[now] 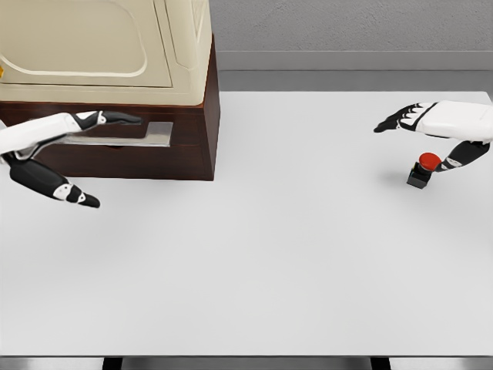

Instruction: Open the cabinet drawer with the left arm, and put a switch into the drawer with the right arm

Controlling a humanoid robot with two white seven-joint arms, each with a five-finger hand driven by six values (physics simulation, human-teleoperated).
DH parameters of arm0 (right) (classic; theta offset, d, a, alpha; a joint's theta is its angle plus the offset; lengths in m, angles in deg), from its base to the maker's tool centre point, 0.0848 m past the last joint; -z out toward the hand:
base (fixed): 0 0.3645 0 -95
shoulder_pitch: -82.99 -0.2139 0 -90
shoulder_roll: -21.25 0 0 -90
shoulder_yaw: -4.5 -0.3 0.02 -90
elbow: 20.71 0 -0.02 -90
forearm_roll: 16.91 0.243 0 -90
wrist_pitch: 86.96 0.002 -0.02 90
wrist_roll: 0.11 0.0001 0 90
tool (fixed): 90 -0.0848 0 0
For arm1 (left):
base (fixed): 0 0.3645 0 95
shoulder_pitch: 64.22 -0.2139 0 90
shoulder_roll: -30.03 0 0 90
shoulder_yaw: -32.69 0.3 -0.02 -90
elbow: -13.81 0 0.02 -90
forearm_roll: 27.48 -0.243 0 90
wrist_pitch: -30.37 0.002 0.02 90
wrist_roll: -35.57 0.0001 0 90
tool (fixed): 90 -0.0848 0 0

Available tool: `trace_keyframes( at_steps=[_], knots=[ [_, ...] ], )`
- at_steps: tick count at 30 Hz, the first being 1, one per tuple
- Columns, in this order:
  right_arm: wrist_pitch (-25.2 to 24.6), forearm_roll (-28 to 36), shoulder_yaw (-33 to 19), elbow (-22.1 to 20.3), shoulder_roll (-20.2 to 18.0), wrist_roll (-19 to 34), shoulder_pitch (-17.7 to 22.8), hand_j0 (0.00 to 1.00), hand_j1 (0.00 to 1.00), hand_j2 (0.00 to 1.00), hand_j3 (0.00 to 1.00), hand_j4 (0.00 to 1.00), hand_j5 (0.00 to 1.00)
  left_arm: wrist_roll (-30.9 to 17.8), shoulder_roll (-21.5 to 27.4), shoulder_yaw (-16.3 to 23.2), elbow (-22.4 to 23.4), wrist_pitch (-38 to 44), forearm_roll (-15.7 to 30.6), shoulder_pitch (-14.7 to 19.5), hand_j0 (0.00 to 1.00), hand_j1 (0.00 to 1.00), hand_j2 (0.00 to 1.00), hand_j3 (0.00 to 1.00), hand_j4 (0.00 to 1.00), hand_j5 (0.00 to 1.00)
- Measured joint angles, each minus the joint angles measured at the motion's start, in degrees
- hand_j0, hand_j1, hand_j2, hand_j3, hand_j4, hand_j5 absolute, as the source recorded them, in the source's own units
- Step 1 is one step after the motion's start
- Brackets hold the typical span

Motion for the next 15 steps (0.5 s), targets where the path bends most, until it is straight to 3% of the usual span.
trace_keyframes(
  at_steps=[12,15],
  knots=[
    [0.01,-0.43,0.37,7.57,0.02,0.0,2.02,1.0,1.0,1.0,1.0,1.0,1.0,3.23,0.3,-2.19,0.0,0.02,1.87,-0.18,1.0,1.0,1.0,1.0,1.0,1.0],
    [0.0,-0.58,0.46,10.81,1.74,0.0,2.02,1.0,1.0,1.0,1.0,1.0,1.0,2.63,0.37,-2.19,0.0,0.02,1.38,-0.09,0.94,0.94,0.94,0.94,0.94,0.94]
  ],
)
